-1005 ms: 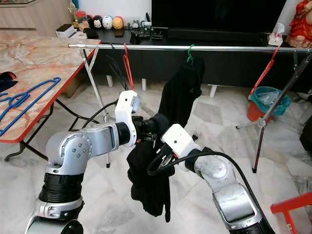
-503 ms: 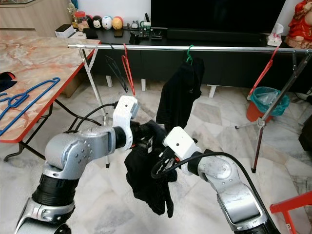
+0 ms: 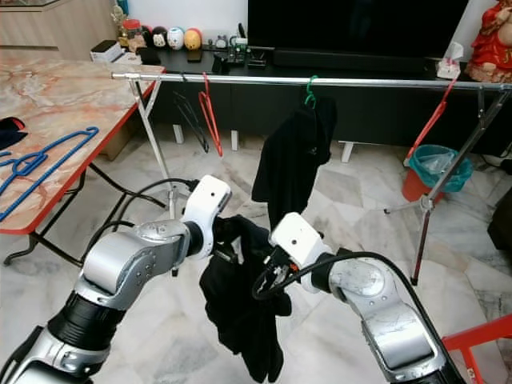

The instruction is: Hang hanger

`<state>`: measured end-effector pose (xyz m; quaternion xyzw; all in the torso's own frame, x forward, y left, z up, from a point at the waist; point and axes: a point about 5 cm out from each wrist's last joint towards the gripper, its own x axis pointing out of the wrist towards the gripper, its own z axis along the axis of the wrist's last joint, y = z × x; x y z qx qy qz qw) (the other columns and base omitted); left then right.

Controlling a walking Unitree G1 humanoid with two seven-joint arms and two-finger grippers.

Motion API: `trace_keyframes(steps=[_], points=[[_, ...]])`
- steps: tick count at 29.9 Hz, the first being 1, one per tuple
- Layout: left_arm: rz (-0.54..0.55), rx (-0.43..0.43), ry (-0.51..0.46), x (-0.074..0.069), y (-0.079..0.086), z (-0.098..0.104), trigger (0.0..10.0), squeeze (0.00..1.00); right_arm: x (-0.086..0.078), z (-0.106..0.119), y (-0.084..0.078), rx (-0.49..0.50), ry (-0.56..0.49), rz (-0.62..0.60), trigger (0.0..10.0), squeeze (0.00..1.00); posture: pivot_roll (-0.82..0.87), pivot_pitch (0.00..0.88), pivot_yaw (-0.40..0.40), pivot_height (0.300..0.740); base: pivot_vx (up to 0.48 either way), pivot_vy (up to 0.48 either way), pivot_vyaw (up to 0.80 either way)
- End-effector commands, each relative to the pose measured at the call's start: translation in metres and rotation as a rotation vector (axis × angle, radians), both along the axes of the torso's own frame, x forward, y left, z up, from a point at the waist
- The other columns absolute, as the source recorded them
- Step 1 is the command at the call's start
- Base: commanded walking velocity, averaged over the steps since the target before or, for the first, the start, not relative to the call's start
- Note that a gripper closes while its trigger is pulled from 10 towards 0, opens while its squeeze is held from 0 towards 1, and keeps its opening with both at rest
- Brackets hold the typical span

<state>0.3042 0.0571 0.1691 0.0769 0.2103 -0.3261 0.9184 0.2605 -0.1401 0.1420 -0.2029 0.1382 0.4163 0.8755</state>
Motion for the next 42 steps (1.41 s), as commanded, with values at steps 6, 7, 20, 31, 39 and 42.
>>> trace_keyframes(steps=[6,7,20,31,39,42], points=[[0.004,-0.052,-0.031,0.003,0.001,0.007,10.0,1.0,-0.003,0.006,0.003,-0.007,-0.029,0.026,0.0,0.0,-0.03,0.011,-0.017,0.74,0.0,0.0,0.0],[0.004,-0.052,-0.031,0.003,0.001,0.007,10.0,1.0,-0.003,0.006,0.003,-0.007,-0.029,0.026,0.0,0.0,-0.03,0.011,-0.017,0.74,0.0,0.0,0.0],[-0.164,-0.106,-0.029,-0.01,-0.008,0.01,10.0,1.0,0.003,0.001,-0.003,-0.057,-0.025,-0.023,0.0,0.0,-0.03,0.012,-0.02,0.74,0.0,0.0,0.0],[-0.357,-0.057,-0.032,-0.025,-0.003,0.004,10.0,1.0,0.009,-0.01,-0.016,-0.134,-0.007,-0.094,0.0,0.0,-0.03,0.011,-0.022,0.74,0.0,0.0,0.0],[-0.344,0.114,-0.019,-0.021,0.024,-0.021,10.0,1.0,0.015,-0.023,-0.027,-0.142,0.024,-0.178,0.0,0.0,-0.03,0.013,-0.023,0.74,0.0,0.0,0.0],[-0.317,0.12,0.005,-0.018,0.033,-0.031,10.0,0.0,0.017,-0.031,-0.031,-0.138,0.044,-0.211,0.0,0.0,-0.03,0.014,-0.022,0.74,0.0,0.0,0.0]])
